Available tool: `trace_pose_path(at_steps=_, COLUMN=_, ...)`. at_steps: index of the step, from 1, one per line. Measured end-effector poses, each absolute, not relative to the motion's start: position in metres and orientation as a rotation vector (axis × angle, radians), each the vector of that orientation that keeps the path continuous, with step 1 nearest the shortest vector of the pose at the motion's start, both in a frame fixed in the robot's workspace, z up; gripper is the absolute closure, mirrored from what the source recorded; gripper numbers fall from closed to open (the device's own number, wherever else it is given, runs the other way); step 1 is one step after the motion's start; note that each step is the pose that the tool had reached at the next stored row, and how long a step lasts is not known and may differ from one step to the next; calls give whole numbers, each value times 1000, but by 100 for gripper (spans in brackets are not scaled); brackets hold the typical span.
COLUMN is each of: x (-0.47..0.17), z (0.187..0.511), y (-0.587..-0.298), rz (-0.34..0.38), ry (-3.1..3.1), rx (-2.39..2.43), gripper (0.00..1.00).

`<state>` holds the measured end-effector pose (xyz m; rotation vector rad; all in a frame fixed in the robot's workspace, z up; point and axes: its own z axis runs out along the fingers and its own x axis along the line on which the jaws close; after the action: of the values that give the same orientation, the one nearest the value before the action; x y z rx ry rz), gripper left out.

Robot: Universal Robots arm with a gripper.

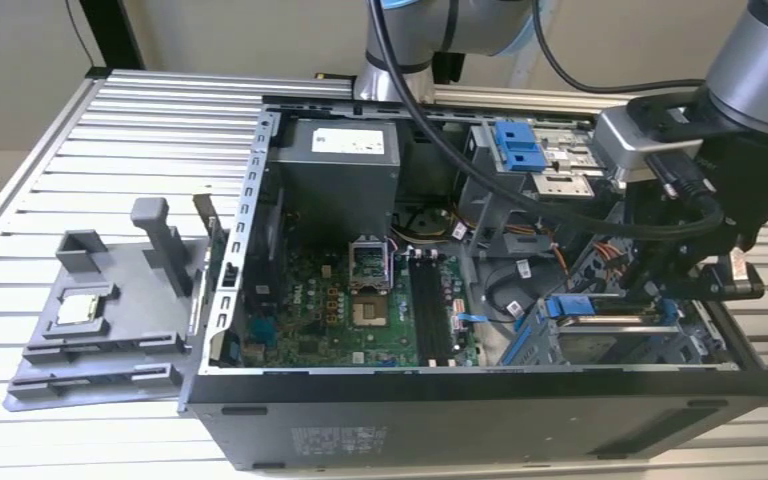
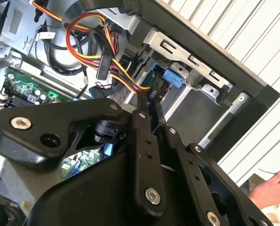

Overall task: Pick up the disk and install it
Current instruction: 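Insert the first disk wire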

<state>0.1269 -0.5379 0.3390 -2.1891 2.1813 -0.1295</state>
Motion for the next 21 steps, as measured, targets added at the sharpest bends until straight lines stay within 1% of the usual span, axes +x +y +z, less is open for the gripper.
trace_pose_path(at_steps=21, x=126, z=339, y=-542, rz=-125, ry=2187, rx=-2188, gripper=100)
